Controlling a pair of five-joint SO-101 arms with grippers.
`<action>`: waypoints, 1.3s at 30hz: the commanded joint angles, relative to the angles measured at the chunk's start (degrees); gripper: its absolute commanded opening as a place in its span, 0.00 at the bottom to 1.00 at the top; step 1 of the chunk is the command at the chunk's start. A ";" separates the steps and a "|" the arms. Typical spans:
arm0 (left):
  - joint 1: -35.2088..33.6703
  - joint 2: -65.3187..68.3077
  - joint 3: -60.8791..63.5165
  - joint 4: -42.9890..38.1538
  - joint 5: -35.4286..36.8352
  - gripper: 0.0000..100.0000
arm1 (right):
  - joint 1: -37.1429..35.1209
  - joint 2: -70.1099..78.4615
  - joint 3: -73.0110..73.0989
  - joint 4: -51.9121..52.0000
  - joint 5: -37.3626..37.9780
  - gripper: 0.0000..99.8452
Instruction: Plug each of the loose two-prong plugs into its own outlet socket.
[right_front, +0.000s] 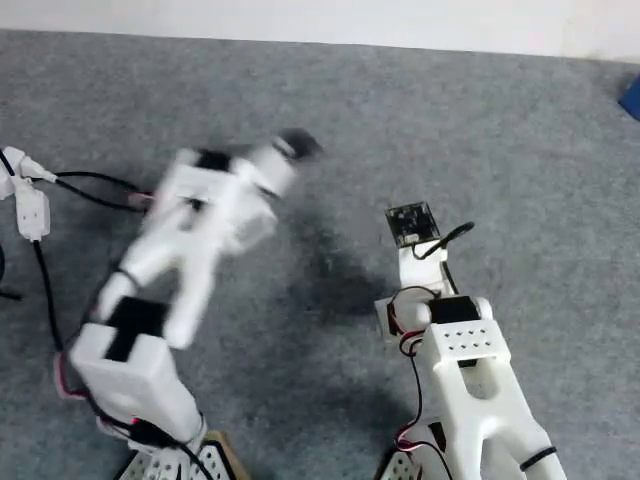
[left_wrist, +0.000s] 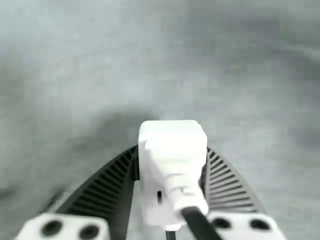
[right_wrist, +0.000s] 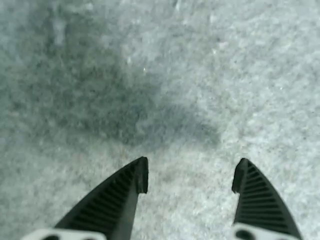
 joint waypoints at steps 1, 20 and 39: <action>-10.15 -0.66 -10.59 3.16 -1.49 0.01 | 0.48 -1.19 0.13 -1.10 0.26 0.27; -30.46 23.25 -32.48 -1.58 -6.07 0.18 | -0.84 -1.10 0.31 -0.84 0.26 0.27; -23.52 15.78 -47.34 16.70 7.30 0.37 | -0.84 -0.40 -19.82 15.52 -5.54 0.27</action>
